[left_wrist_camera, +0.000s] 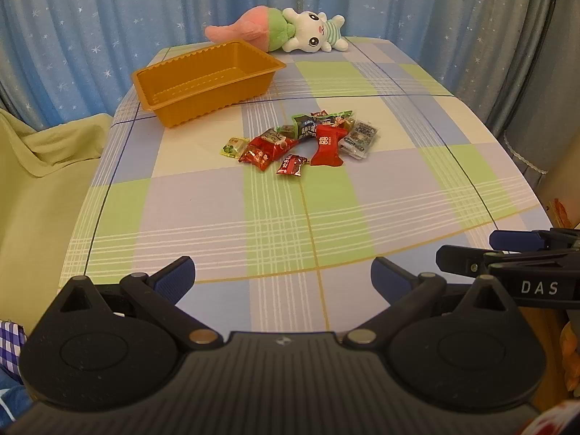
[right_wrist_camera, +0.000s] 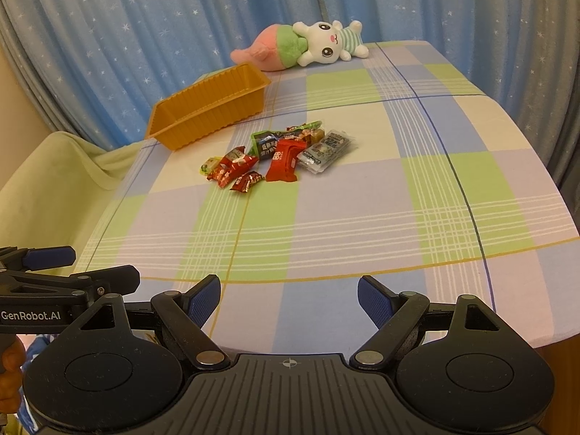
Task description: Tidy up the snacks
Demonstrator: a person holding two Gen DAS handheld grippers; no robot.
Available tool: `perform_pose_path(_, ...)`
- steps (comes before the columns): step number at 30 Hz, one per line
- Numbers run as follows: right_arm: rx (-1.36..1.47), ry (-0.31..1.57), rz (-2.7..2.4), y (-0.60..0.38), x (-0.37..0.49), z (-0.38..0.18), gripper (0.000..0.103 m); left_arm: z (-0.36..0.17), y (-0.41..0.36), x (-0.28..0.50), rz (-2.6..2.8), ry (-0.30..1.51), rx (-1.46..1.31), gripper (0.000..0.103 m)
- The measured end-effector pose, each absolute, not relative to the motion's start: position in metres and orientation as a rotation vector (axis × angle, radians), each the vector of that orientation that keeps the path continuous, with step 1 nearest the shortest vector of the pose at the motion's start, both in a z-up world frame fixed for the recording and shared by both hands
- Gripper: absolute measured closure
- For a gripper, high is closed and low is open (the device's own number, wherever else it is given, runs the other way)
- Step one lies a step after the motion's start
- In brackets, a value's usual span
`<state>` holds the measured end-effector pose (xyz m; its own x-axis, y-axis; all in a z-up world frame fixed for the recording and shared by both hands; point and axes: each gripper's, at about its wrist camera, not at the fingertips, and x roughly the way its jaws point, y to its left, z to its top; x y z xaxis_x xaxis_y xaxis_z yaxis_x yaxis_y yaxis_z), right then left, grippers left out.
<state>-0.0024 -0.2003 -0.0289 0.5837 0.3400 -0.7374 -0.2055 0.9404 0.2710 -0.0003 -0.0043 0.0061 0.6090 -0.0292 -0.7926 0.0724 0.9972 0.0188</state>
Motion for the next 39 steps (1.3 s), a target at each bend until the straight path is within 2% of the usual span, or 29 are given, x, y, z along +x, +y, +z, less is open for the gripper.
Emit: perform_pose_path(39, 0.159, 0.908, 0.326, -0.190, 0.012, -0.032, 0.020, 0.005, 0.012, 0.012, -0.057, 0.926, 0.031, 0.000)
